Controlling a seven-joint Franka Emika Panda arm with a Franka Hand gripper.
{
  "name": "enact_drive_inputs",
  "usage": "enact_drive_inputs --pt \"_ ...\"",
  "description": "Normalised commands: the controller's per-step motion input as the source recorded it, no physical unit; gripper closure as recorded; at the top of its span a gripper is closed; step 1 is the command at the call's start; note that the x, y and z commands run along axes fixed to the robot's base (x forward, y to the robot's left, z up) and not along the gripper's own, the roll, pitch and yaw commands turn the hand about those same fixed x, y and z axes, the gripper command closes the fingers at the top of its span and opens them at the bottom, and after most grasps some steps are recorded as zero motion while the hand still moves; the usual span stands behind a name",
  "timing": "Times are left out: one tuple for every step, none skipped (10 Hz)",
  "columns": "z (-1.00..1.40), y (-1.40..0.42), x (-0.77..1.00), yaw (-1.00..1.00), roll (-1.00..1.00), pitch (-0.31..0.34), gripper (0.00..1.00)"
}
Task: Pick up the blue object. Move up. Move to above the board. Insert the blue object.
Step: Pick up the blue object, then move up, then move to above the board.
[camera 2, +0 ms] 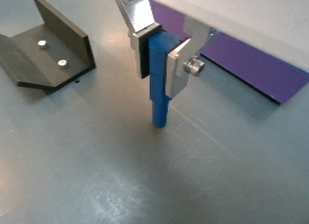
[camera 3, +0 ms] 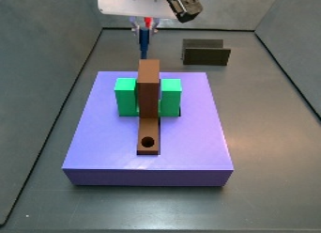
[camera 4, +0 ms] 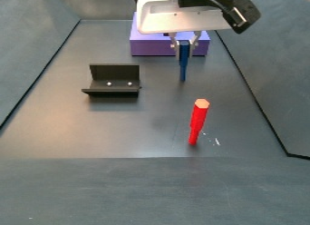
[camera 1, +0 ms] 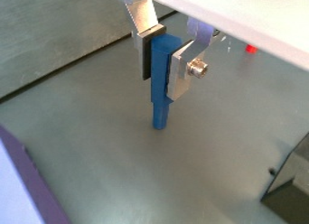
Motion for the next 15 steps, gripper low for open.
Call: enact_drive_inputs --pt "0.00 0.00 0.00 0.00 0.00 0.000 1.00" --pt "0.00 0.00 0.00 0.00 0.00 0.000 1.00" --pt "0.00 0.00 0.00 0.00 0.00 0.000 1.00" --pt "0.00 0.00 0.00 0.00 0.00 0.000 1.00" --pt "0.83 0.00 0.00 0.00 0.00 0.000 1.00" --pt "0.84 0.02 0.00 0.00 0.00 -0.003 1.00" --pt "0.57 0.02 -0.06 -0.01 0.01 0.027 1.00" --pt "0.36 0.02 -0.04 -0.01 0.02 0.012 1.00" --pt "1.40 0.00 0.00 0.00 0.00 0.000 1.00" --pt "1.40 0.00 -0.02 0.00 0.00 0.027 1.00" --pt "1.40 0.00 -0.05 0.00 0.00 0.018 1.00" --pt "1.40 0.00 -0.01 0.00 0.01 0.009 1.00" --pt "1.40 0.00 0.05 0.00 0.01 0.049 1.00" --pt "0.80 0.00 0.03 0.00 0.01 0.090 1.00" --pt "0.41 0.00 0.03 0.00 0.02 0.067 1.00"
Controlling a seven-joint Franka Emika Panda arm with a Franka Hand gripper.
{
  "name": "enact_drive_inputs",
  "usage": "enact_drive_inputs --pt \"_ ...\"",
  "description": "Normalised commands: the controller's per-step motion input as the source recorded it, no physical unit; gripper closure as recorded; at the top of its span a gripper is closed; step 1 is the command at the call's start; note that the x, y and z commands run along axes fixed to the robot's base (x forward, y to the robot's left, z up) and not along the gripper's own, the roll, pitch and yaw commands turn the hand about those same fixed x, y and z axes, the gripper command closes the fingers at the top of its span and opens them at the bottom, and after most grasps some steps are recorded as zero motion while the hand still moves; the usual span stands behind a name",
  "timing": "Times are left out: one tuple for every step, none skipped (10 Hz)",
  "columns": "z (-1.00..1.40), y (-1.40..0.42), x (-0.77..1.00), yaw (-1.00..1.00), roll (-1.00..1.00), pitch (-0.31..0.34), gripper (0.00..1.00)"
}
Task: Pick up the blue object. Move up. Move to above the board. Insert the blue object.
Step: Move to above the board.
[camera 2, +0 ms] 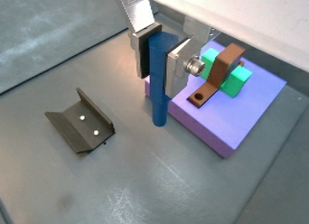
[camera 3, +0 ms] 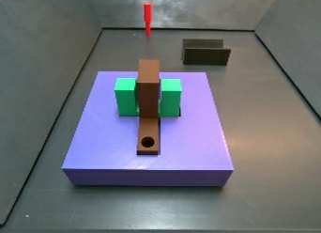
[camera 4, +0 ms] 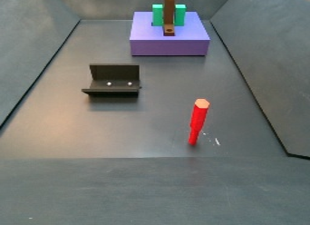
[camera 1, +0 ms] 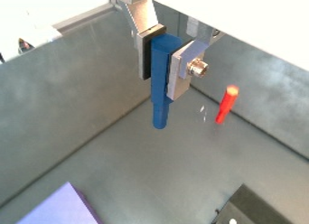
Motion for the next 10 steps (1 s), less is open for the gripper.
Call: enact_drive_inputs --pt "0.18 0.00 0.03 0.00 0.02 0.046 1.00" --pt "0.27 -1.40 0.22 -0.18 0.10 0.063 1.00" --pt "0.25 -1.40 0.21 -0.17 0.11 0.067 1.00" --pt "0.26 -1.40 0.23 -0.08 0.09 0.095 1.00" --pt "0.26 -1.40 0.25 -0.06 0.04 0.111 1.00" --pt "0.26 -1.40 0.28 -0.02 0.02 0.143 1.00" --pt "0.27 -1.40 0.31 0.00 0.01 0.164 1.00" --pt "0.18 -0.87 0.24 0.00 0.00 0.172 1.00" --pt "0.13 -0.64 0.20 0.01 0.00 0.159 1.00" --pt "0.08 -0.32 0.11 0.01 0.01 0.113 1.00"
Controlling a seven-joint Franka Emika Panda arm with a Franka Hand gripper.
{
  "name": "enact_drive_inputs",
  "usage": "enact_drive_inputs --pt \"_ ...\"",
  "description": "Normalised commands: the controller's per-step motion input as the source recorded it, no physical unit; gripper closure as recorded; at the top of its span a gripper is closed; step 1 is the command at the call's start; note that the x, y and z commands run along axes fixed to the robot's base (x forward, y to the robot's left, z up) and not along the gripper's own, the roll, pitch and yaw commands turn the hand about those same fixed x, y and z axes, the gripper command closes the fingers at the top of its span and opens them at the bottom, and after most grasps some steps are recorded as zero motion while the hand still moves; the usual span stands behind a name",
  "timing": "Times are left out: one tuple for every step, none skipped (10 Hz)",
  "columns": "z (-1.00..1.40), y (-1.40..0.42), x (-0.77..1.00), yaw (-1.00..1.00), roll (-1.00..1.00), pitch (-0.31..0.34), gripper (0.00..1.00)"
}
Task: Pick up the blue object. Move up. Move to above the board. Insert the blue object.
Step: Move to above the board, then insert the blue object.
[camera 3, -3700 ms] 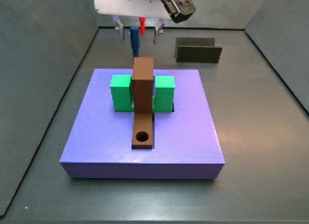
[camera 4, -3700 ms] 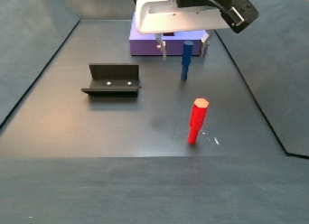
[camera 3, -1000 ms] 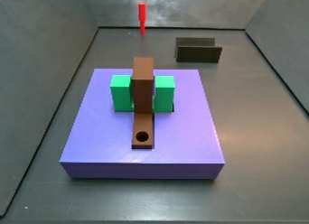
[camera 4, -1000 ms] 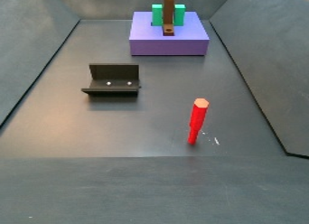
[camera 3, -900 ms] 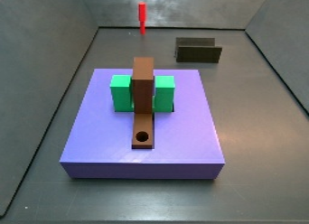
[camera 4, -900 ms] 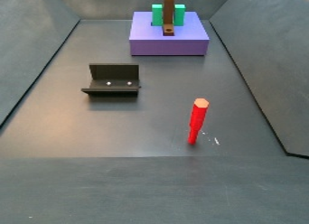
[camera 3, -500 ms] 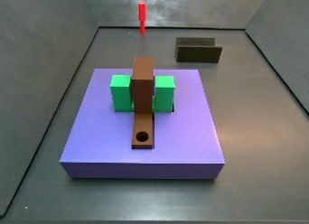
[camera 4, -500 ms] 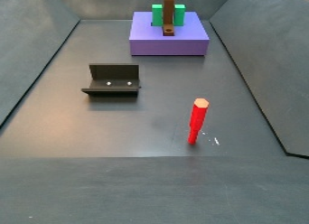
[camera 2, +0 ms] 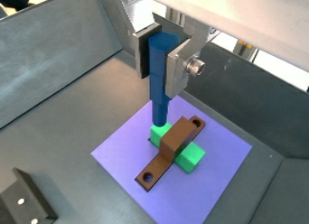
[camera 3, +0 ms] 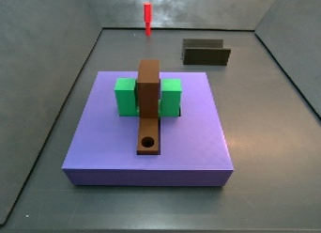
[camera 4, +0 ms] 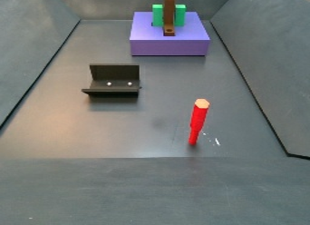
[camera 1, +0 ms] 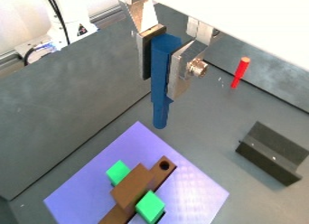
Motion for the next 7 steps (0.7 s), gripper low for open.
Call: enact_drive_inputs --pt "0.06 -0.24 0.08 0.00 0.01 0.087 1.00" --pt "0.00 0.00 0.04 0.00 0.00 0.000 1.00" --pt "-0.06 -0.15 0.16 0.00 0.00 0.000 1.00" --pt "-0.22 -0.78 0.21 0.00 0.14 0.000 1.00" --pt "-0.25 -0.91 0.31 0.00 0.18 0.010 1.00" --pt "-0.24 -0.92 0.34 0.00 0.20 0.023 1.00" --pt "-0.24 -0.92 0.34 0.00 0.21 0.026 1.00"
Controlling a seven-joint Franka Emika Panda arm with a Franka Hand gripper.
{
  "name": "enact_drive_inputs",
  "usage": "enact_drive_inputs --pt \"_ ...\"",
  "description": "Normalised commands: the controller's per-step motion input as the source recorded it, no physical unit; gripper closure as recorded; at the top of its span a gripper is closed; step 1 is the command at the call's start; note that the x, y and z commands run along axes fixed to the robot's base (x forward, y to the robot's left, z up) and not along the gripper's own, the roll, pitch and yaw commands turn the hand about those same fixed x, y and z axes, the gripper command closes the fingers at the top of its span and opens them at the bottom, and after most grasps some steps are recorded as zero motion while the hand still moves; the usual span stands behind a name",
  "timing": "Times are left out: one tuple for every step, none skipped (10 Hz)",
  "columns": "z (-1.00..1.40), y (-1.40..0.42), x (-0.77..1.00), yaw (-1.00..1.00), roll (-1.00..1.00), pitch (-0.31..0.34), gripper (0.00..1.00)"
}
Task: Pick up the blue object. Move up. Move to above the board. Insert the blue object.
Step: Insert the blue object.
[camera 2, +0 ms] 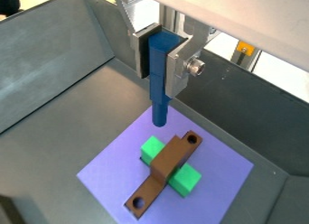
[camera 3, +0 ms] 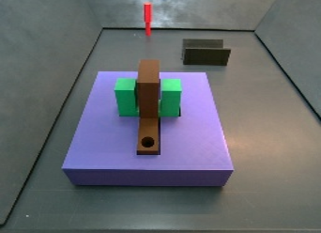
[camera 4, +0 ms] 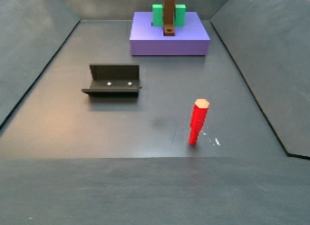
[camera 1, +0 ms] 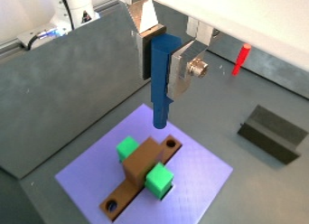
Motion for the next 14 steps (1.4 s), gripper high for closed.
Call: enact_drive_inputs --pt "-0.26 -0.92 0.29 0.00 0.24 0.049 1.00" --pt "-0.28 -0.94 0.29 0.00 0.16 0.073 1.00" --pt "-0.38 -0.71 0.22 -0.08 0.00 0.026 1.00" --pt "-0.53 -0.54 0.13 -0.19 -0.09 0.000 1.00" --pt "-0.48 -0.47 0.00 -0.23 -0.26 -0.024 1.00" --pt "-0.39 -0.50 0.00 -0.24 -0.27 -0.039 1.00" --pt "-0.53 -0.39 0.00 -0.22 -0.26 -0.007 1.00" --pt "-0.58 -0.22 -0.15 -0.02 -0.08 -0.111 1.00" --pt "-0.59 -0.13 -0.25 0.00 0.04 -0.124 1.00" --pt "-0.59 -0.08 -0.25 0.00 0.16 -0.039 1.00" --pt "-0.49 -0.05 -0.24 0.00 0.25 0.000 1.00" --pt "-0.47 -0.08 -0.20 0.00 0.28 0.000 1.00" --pt "-0.43 -0.11 -0.11 0.00 0.26 0.000 1.00" --pt "-0.37 -0.09 -0.01 0.00 0.20 0.000 1.00"
